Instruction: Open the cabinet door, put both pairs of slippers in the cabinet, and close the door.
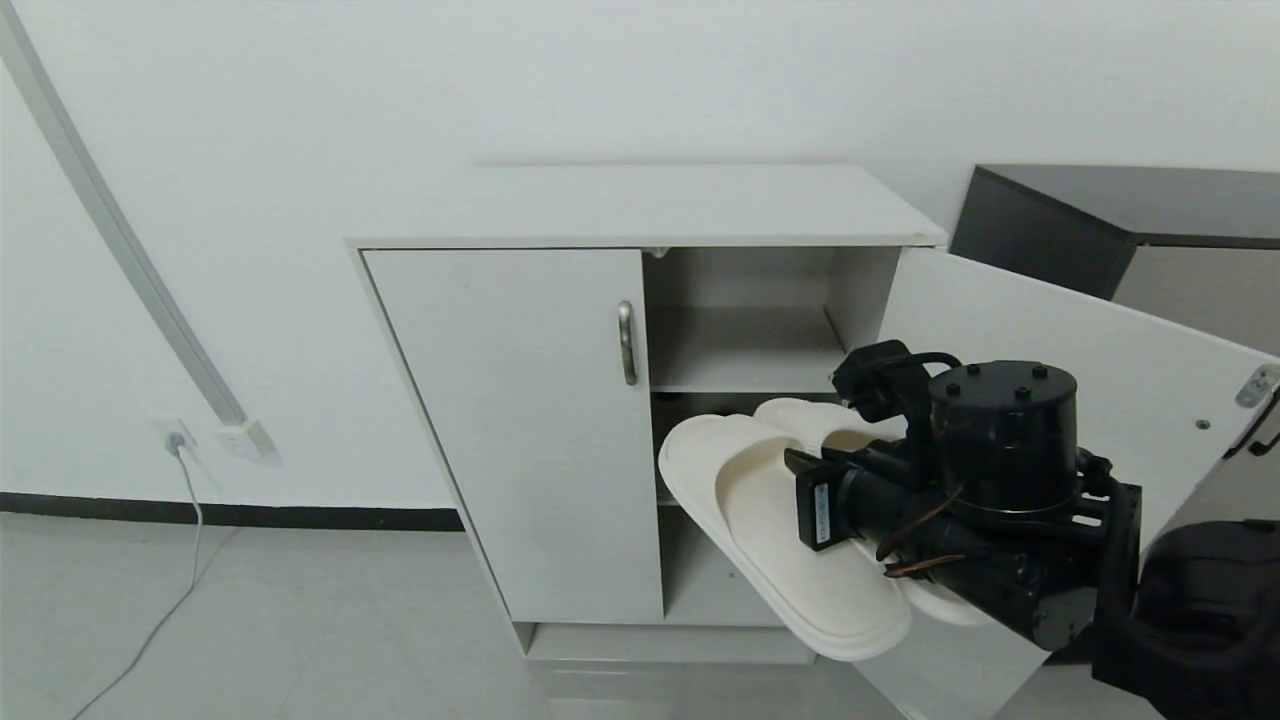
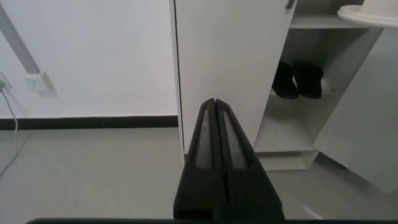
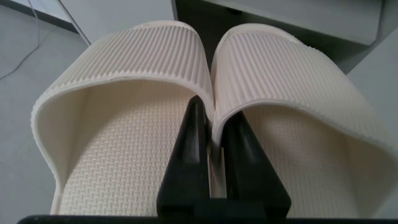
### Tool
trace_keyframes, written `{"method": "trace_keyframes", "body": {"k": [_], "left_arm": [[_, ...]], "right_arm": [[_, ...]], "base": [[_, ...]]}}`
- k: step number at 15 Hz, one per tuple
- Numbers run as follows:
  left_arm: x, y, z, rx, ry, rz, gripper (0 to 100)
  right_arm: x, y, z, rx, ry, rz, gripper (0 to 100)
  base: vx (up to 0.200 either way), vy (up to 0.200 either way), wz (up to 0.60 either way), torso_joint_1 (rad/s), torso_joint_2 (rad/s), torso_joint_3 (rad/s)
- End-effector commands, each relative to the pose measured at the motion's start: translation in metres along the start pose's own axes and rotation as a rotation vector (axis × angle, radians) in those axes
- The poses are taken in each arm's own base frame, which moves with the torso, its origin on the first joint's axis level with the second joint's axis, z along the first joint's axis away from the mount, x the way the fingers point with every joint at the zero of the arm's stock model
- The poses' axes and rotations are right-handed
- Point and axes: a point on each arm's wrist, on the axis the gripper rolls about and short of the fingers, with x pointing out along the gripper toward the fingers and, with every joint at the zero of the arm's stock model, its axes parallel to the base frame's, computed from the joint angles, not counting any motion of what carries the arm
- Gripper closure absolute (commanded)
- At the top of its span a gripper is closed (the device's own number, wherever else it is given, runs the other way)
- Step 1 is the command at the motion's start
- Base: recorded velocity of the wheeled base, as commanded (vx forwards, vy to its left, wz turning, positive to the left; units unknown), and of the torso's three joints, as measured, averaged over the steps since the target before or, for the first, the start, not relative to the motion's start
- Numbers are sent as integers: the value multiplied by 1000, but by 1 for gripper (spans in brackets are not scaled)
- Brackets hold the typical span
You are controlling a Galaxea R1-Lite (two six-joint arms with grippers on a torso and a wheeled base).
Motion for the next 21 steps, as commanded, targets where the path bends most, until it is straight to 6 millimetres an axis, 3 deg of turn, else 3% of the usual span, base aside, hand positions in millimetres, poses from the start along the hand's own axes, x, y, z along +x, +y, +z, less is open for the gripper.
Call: {"method": "trace_keyframes", "body": {"k": [1,10,13,17,19,21], "left_arm": [[0,0,0,1,1,0,100],[0,0,0,1,1,0,100],[0,0,0,1,1,0,100],[0,0,0,1,1,0,100],[0,0,0,2,1,0,100],[0,0,0,2,1,0,100]], "right_arm": [[1,0,-1,-1,3,1,100],[2,0,-5,-20,14,-2,100],[4,1,-8,-41,3,-2,100],[35,16,-7,-65,-38,-287,100],[37,24,5,-36,-49,-283,100],[37,34,31,30,-37,-334,100]], "base": [[0,0,0,-124,466,334],[0,0,0,-73,443,366],[0,0,0,-7,134,123],[0,0,0,0,0,0],[0,0,0,0,0,0],[0,0,0,0,0,0]]}}
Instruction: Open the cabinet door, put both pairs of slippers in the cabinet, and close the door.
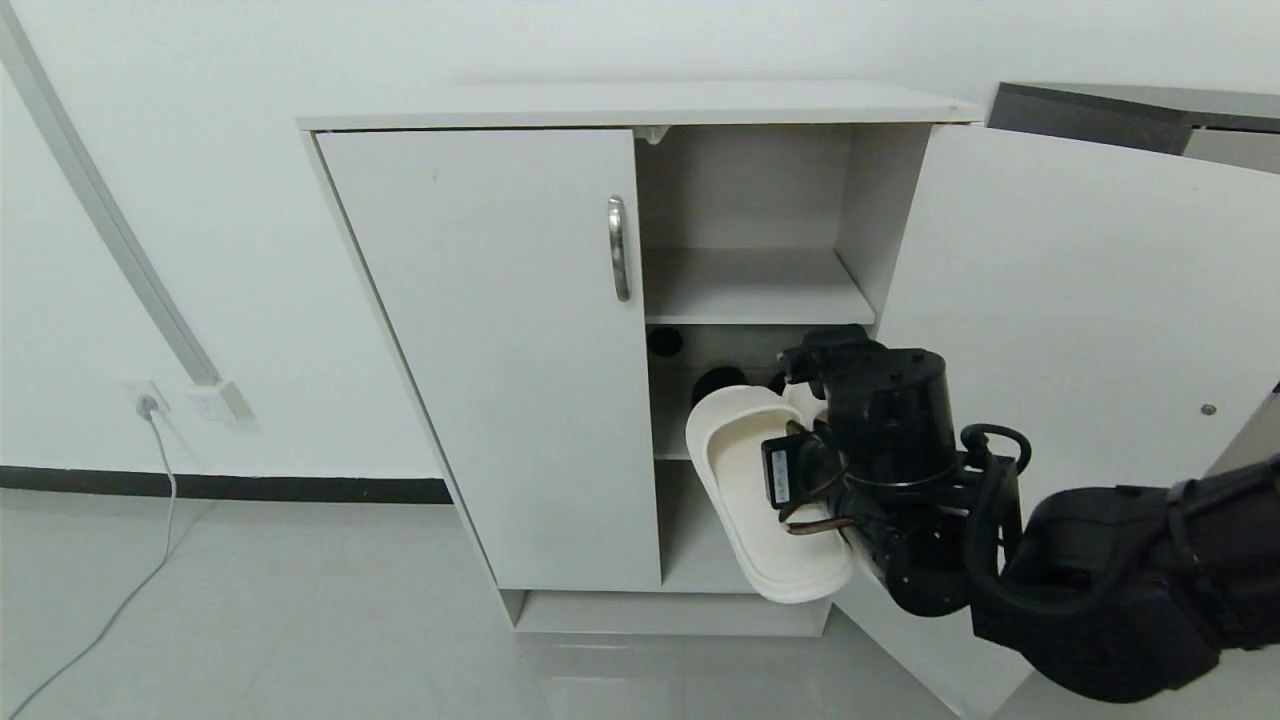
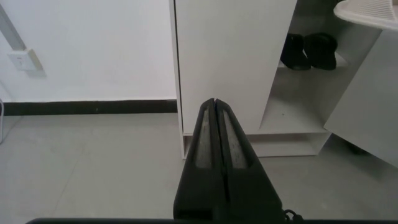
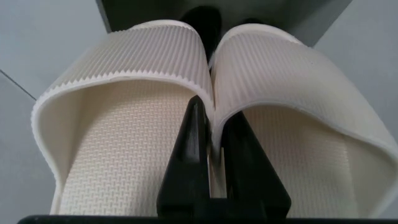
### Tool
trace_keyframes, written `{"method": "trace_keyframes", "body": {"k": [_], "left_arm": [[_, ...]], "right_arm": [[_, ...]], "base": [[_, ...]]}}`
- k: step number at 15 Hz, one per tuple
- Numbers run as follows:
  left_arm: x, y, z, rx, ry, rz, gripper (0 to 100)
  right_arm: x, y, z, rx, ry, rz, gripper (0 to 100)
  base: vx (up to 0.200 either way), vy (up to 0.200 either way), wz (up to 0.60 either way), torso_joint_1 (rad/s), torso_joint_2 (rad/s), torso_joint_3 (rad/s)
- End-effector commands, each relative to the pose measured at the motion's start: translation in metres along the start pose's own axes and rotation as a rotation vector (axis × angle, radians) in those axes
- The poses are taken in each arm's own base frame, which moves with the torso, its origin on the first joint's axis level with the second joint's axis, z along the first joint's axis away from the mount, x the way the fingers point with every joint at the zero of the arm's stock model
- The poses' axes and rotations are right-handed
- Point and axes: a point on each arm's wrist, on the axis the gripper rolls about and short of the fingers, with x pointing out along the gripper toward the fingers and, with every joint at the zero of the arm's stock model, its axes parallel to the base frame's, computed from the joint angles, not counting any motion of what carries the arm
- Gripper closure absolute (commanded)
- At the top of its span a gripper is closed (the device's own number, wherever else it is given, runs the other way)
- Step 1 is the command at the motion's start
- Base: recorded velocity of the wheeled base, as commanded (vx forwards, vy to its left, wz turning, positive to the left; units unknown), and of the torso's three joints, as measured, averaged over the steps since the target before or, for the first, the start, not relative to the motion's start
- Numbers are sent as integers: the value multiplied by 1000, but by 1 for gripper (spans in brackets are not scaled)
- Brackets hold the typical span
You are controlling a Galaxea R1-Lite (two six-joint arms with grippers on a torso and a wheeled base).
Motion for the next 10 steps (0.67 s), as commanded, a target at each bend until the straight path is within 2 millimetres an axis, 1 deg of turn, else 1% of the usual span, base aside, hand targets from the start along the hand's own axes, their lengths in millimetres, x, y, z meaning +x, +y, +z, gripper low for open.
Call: {"method": "trace_keyframes", "body": {"k": [1,2,3,5,6,10], "left_arm": [[0,0,0,0,1,0,100],[0,0,0,0,0,0,100],[0,0,0,0,1,0,100],[0,0,0,0,1,0,100],[0,0,0,-1,0,0,100],[0,0,0,0,1,0,100]], "right_arm": [[1,15,31,78,0,-57,100],[4,19,46,102,4,-110,100],[6,23,55,116,-4,-128,100],[9,27,66,130,-25,-141,100],[10,27,70,136,-34,-152,100],[14,28,68,130,-31,-162,100]], "base": [[0,0,0,0,0,0],[0,0,0,0,0,0],[0,0,0,0,0,0],[0,0,0,0,0,0],[0,0,0,0,0,0],[0,0,0,0,0,0]]}}
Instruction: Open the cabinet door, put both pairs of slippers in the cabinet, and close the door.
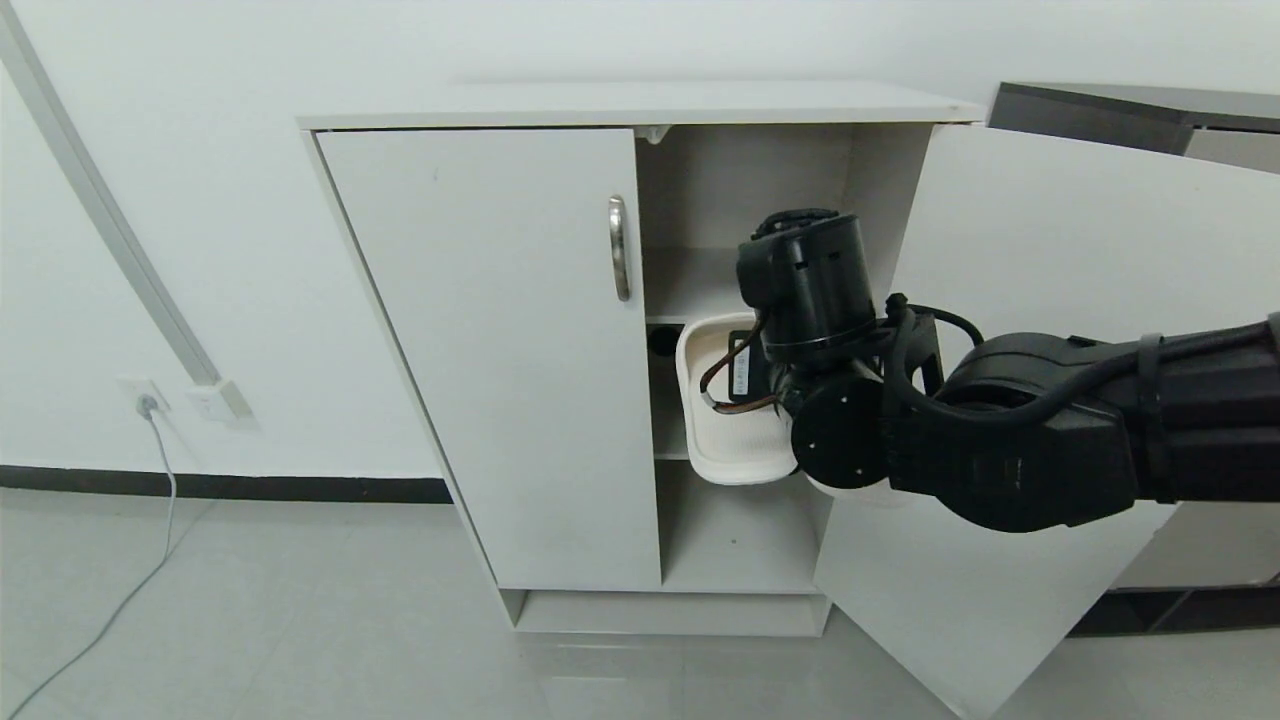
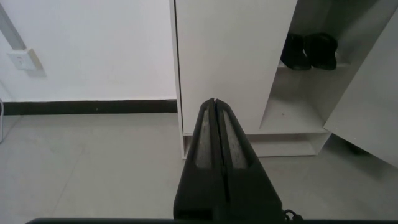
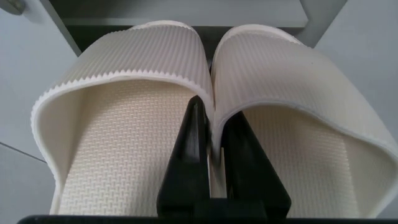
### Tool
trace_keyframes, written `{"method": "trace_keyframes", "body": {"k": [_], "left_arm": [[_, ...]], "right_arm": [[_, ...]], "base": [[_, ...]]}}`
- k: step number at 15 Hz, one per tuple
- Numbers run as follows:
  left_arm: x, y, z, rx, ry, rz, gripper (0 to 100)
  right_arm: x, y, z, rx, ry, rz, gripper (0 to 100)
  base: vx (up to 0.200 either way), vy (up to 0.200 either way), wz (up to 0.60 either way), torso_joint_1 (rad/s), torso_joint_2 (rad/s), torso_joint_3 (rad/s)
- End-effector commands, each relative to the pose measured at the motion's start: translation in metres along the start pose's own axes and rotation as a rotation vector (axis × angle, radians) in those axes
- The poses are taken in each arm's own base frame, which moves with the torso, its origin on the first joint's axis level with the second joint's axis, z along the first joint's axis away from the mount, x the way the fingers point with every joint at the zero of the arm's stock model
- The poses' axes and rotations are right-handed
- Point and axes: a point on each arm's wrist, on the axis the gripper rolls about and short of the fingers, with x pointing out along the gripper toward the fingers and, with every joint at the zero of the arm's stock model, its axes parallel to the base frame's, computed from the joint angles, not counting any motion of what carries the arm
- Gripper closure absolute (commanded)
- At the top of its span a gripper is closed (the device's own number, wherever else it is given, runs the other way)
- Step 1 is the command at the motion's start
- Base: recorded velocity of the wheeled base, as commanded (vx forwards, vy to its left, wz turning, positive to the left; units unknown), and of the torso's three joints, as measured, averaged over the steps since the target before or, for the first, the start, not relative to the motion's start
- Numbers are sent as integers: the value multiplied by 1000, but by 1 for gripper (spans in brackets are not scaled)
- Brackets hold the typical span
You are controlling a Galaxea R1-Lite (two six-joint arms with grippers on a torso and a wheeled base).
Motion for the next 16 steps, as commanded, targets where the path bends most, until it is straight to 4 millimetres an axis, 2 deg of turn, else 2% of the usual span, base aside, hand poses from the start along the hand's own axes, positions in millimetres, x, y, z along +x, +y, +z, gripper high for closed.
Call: {"method": "trace_keyframes", "body": {"k": [1,3,10,15,16], "left_arm": [[0,0,0,0,0,0,100],[0,0,0,1,1,0,100],[0,0,0,1,0,0,100],[0,0,0,1,1,0,100],[0,0,0,0,0,0,100]], "right_arm": [[2,2,-2,-2,1,-1,100],[2,2,-1,-3,0,-1,100],[4,0,-1,-13,-3,-6,100],[13,-2,-5,-20,6,-28,100],[14,-3,-5,-20,7,-31,100]], "base": [[0,0,0,0,0,0],[0,0,0,0,0,0],[200,0,0,-2,3,2],[200,0,0,3,2,2],[0,0,0,0,0,0]]}}
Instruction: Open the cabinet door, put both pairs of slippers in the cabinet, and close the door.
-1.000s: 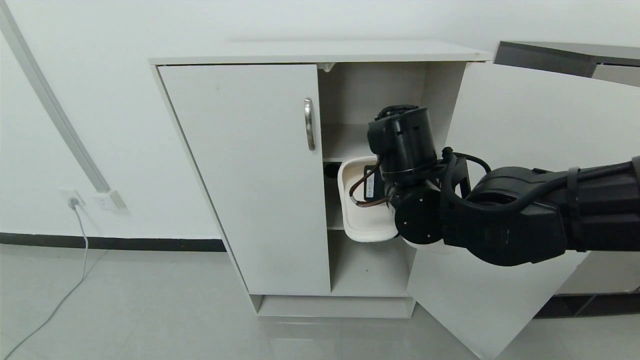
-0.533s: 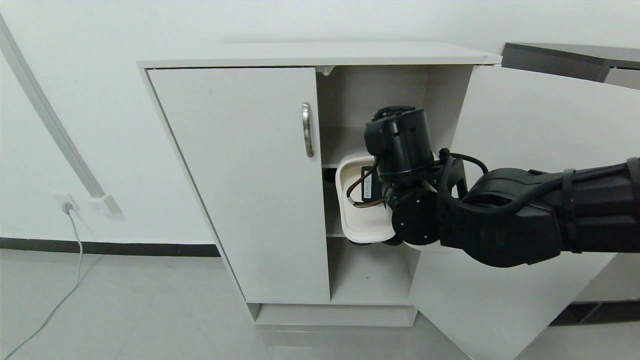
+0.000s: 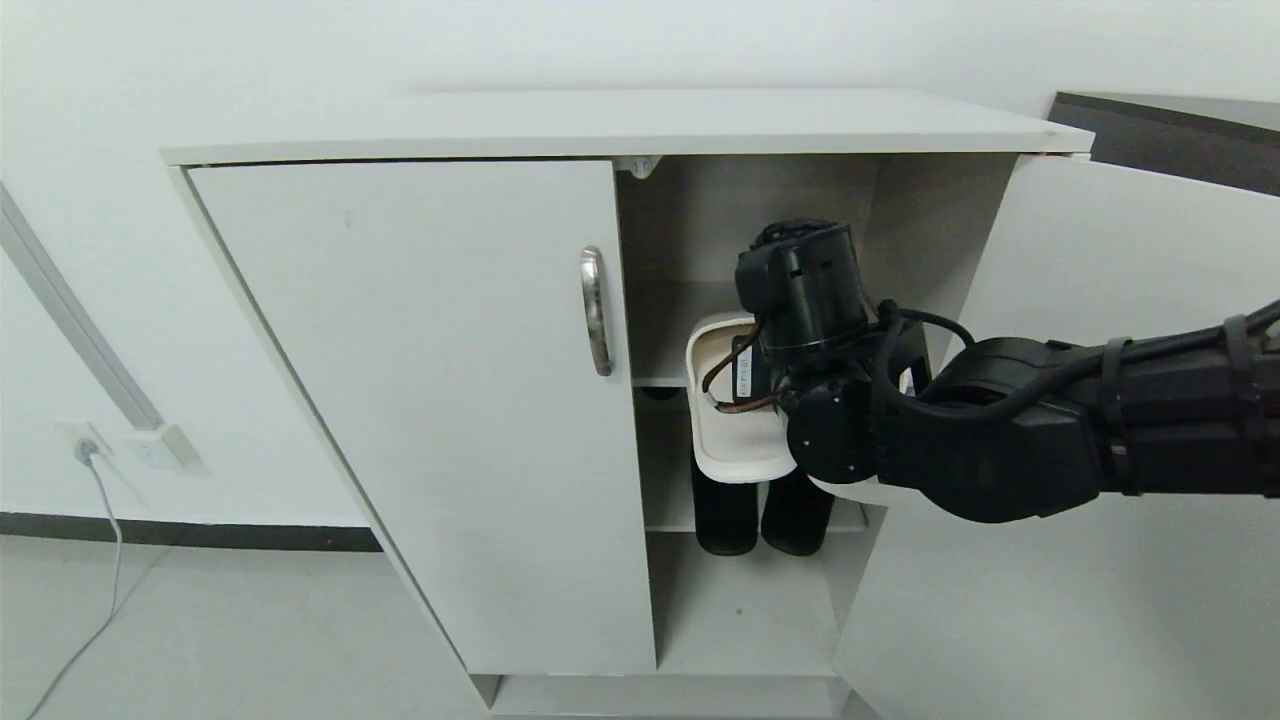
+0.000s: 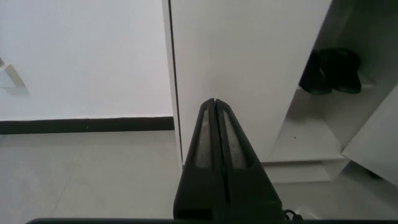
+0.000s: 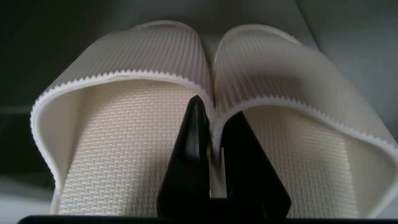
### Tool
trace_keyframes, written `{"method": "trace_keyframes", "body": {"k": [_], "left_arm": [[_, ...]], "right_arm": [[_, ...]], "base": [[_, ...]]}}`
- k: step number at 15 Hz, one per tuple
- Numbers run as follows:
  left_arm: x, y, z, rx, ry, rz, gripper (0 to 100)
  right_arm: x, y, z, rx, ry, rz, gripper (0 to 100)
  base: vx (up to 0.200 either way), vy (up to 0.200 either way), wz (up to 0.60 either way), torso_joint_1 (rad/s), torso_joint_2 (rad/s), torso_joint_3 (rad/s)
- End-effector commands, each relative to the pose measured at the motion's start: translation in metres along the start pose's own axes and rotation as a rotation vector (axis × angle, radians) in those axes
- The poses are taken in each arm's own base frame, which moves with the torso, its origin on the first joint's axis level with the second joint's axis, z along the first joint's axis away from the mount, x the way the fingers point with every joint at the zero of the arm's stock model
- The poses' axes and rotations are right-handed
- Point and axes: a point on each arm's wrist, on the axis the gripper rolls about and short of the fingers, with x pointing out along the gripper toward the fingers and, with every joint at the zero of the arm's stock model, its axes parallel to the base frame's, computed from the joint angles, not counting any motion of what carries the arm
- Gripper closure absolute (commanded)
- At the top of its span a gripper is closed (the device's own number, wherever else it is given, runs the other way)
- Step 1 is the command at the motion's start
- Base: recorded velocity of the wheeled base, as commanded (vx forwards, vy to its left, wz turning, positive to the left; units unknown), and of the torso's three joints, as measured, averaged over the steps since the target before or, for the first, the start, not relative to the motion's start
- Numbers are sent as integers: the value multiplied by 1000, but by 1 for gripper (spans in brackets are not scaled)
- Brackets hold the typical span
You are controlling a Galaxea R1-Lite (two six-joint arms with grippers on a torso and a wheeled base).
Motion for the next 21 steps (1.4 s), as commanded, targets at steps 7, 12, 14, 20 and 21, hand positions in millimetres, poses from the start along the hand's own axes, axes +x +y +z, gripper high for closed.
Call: {"method": "trace_keyframes", "body": {"k": [7,12,14,20,21], "left_arm": [[0,0,0,-2,1,2,100],[0,0,0,-2,1,2,100],[0,0,0,-2,1,2,100],[0,0,0,-2,1,2,100],[0,0,0,-4,1,2,100]], "right_arm": [[27,-2,-1,-4,-3,-39,100],[56,2,15,1,-44,-44,100],[66,4,14,3,-48,-53,100],[77,8,16,9,-58,-22,100],[80,9,16,10,-60,-23,100]], "base": [[0,0,0,0,0,0],[0,0,0,0,0,0],[0,0,0,0,0,0],[0,0,0,0,0,0],[0,0,0,0,0,0]]}}
